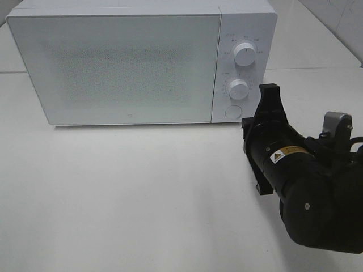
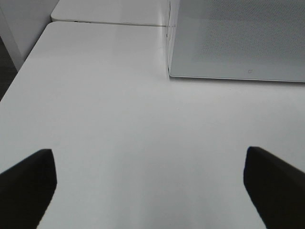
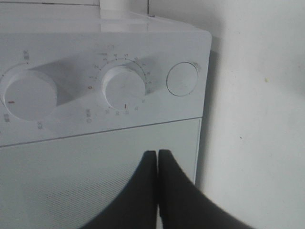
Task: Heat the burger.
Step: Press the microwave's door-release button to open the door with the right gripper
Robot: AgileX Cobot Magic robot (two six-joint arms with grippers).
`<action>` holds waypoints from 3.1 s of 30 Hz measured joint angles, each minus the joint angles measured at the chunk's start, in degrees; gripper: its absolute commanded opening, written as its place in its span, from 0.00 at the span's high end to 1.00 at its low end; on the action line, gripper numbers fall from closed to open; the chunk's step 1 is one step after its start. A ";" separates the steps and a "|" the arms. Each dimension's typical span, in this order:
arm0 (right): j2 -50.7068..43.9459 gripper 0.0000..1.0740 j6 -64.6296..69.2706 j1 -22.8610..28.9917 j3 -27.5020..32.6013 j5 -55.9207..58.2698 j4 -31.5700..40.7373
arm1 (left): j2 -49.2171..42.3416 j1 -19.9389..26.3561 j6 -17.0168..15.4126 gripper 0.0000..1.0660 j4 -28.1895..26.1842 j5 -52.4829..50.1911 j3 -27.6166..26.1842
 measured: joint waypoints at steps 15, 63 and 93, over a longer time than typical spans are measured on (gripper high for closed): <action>0.00 1.00 -2.12 -6.07 -3.78 4.98 -2.86 | 0.00 0.00 0.00 0.06 0.00 0.00 0.00; 20.45 1.00 1.32 -14.90 -22.63 10.49 -7.16 | 0.00 0.00 0.00 0.06 0.00 0.00 0.00; 23.09 1.00 0.86 -14.73 -28.48 9.51 -0.40 | 0.00 0.00 0.00 0.06 0.00 0.00 0.00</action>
